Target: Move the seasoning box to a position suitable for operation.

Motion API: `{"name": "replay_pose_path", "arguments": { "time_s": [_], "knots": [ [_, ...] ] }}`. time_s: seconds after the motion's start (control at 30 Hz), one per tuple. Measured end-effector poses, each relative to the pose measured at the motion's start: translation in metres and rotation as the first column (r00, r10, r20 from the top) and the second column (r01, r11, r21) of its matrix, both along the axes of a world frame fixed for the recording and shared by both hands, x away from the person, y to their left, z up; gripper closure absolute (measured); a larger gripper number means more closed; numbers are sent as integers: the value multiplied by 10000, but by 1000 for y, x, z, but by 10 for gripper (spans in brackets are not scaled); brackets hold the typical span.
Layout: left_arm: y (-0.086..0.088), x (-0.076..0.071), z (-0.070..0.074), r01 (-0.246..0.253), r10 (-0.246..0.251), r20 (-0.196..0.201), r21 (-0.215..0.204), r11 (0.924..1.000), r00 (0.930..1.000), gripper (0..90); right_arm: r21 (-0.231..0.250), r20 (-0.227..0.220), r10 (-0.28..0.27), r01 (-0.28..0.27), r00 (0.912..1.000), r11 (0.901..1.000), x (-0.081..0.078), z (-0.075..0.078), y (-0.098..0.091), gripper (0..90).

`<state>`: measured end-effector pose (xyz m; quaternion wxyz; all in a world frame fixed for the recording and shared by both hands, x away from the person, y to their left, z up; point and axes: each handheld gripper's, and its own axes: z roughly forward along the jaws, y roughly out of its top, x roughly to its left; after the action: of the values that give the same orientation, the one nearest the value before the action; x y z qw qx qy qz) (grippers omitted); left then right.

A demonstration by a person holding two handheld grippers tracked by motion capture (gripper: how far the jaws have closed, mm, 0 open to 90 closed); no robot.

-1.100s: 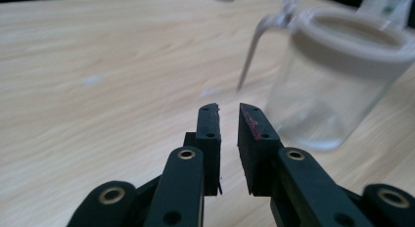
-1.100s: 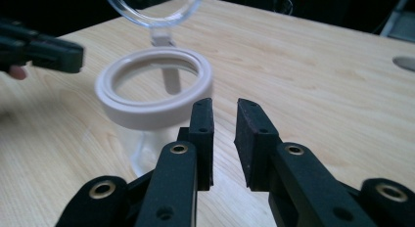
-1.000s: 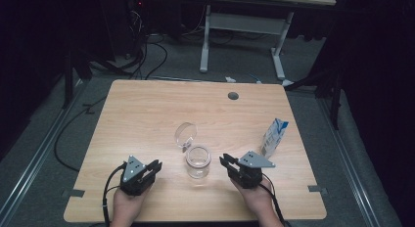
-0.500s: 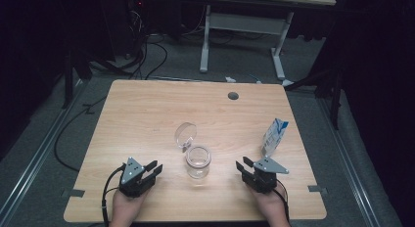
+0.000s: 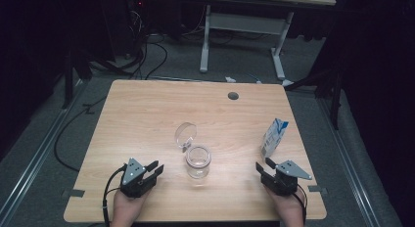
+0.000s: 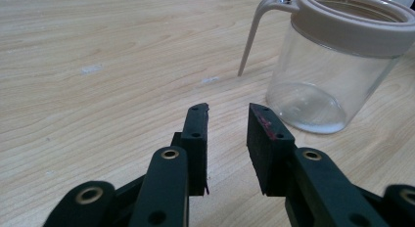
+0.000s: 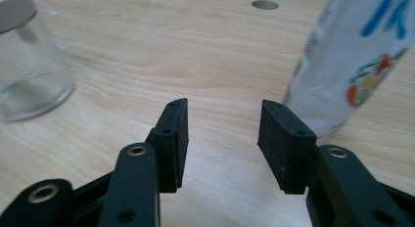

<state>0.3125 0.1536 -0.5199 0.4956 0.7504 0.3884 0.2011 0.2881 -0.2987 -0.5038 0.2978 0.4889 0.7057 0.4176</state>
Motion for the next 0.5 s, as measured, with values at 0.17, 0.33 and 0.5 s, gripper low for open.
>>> {"name": "replay_pose_path", "arguments": {
  "time_s": [0.17,0.33,0.5],
  "knots": [
    [1,-2,1,-5,5,97,0,10000,10000,694,10,154,-441,441,9989,9990,4,4,-11,487],
    [8,-9,1,-226,225,187,25,9997,9996,690,-19,407,-992,994,9942,9951,15,11,-18,431],
    [21,-21,1,-526,526,248,3,9986,9983,690,-75,531,-1241,1247,9908,9922,29,15,-19,440]
  ]
}}
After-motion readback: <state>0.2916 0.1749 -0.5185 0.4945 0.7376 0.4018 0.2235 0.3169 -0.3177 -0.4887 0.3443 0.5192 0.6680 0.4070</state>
